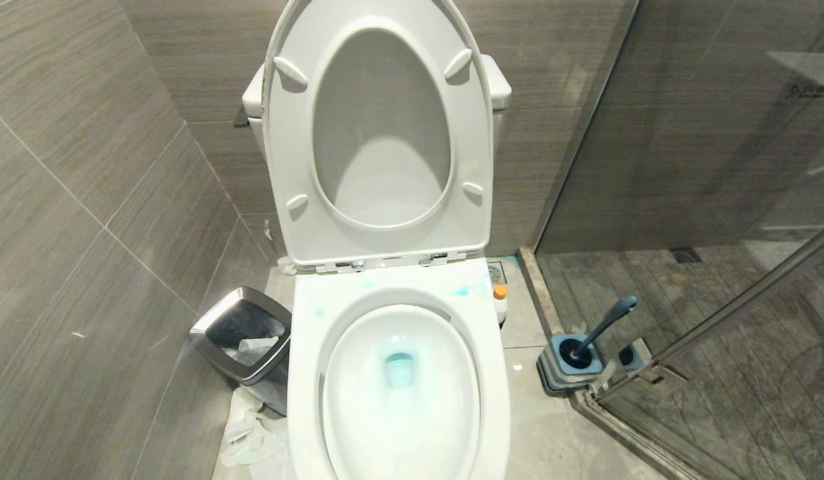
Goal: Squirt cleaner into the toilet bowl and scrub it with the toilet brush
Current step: Flush the toilet
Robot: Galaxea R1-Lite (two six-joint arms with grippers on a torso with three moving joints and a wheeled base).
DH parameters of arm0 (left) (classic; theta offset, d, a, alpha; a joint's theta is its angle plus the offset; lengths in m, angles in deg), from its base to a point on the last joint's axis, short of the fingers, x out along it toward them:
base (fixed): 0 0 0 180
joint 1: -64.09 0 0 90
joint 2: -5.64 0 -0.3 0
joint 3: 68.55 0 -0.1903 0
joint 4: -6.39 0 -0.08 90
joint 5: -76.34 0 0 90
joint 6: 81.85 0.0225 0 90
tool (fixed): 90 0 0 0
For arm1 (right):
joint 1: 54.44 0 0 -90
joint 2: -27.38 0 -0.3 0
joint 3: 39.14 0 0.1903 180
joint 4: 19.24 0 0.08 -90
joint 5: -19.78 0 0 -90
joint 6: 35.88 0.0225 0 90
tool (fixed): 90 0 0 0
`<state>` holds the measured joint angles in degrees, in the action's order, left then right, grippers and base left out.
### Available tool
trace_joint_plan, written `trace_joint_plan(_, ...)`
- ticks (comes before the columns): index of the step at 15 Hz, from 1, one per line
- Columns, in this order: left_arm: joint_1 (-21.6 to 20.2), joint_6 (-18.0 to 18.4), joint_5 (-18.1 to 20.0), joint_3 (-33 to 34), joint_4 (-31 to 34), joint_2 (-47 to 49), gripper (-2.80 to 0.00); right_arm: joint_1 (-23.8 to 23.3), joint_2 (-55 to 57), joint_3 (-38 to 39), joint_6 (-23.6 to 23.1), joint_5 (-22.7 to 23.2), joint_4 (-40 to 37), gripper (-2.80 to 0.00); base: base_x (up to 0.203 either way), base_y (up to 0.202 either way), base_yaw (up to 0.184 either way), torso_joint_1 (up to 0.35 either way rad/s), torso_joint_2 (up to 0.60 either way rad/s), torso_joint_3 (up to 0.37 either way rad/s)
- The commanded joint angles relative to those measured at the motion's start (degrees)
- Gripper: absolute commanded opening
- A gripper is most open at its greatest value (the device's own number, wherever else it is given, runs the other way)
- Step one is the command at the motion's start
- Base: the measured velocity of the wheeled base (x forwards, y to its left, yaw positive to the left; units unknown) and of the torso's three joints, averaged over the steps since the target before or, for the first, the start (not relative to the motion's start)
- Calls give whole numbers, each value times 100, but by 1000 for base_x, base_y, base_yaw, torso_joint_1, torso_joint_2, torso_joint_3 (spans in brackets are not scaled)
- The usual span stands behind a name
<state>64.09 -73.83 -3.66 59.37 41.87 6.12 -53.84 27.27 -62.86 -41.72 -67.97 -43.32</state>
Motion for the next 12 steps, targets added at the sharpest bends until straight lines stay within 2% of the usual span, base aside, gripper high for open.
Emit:
trace_joint_plan(1,0,6,-6,-233,19,114,-280,2,20,0,-5,3,1,-280,0,0,0,0,0,0)
trace_joint_plan(4,-5,6,-10,-596,-8,505,-280,2,20,0,-5,3,7,-280,0,0,0,0,0,0)
trace_joint_plan(8,-79,11,-36,-1508,-76,1810,-280,2,20,18,13,-23,36,-280,0,0,0,0,0,0)
trace_joint_plan(10,-129,14,-34,-1928,-428,2677,-280,2,20,18,13,-23,36,-280,0,0,0,0,0,0)
trace_joint_plan(12,-150,13,-34,-2287,-1073,3557,-280,2,20,18,13,-23,36,-280,0,0,0,0,0,0)
